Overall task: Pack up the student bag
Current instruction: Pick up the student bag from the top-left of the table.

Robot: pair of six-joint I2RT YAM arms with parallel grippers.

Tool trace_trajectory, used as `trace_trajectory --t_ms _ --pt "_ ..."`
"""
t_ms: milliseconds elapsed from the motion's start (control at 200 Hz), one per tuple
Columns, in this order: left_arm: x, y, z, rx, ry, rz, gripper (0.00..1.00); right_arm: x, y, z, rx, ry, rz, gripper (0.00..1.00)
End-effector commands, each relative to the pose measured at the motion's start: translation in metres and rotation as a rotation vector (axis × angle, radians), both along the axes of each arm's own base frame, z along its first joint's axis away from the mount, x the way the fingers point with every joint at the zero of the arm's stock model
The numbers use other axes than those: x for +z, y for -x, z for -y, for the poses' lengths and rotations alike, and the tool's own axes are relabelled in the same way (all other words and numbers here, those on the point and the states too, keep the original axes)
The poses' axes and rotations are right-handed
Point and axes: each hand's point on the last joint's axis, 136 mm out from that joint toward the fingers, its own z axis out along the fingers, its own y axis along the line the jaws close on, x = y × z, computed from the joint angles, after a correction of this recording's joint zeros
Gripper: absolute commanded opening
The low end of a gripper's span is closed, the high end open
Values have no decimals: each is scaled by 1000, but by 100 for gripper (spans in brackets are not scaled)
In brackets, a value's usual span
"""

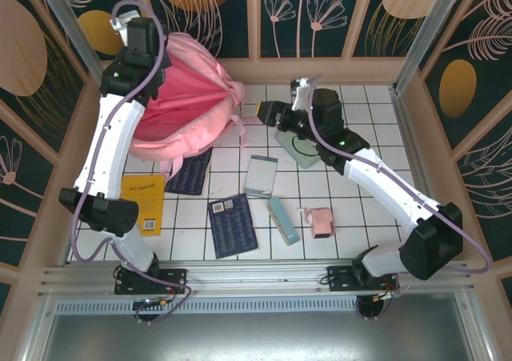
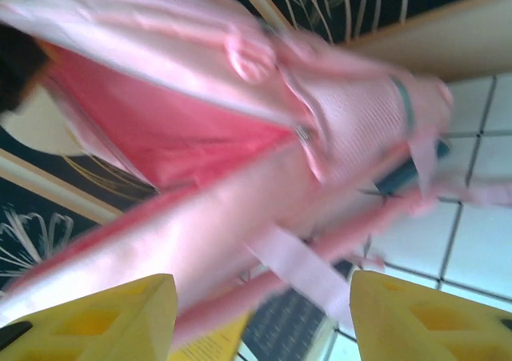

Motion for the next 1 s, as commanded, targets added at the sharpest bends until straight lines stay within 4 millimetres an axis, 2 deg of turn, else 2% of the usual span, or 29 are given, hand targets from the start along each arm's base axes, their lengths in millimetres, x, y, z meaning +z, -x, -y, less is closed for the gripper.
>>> trace_trajectory --t_ms 0,105,210,265,325,430,450,541,636,721,826,891,991 --pt "67 8 -26 141 182 292 0 -13 9 -4 35 44 10 59" --pt "72 17 -38 205 161 305 0 -24 10 -1 27 77 -4 59" --pt "64 20 -42 230 123 272 0 -31 12 -1 33 93 -16 59" --pt "53 21 -40 222 136 240 0 -39 13 -3 43 107 -31 59" --pt "26 13 -31 182 159 169 0 -46 16 -9 68 121 -46 59" --pt "-20 3 -11 93 205 41 0 -60 34 -38 175 139 -54 58" --pt "-17 9 -10 80 219 46 0 -63 37 -44 186 151 -57 58" --pt "-36 10 0 29 248 9 0 -86 42 -66 204 233 -94 57" --pt "-41 12 13 -60 265 3 0 -102 40 -72 178 278 -122 54" --pt "-41 15 29 -167 283 6 0 -91 50 -80 218 249 -86 53" --pt "-43 19 40 -236 297 -8 0 -68 84 -101 367 202 -21 52" --pt "-42 22 35 -217 284 -2 0 -62 105 -113 431 218 7 54" --pt "-34 25 24 -173 243 13 0 -69 109 -122 399 241 -73 66"
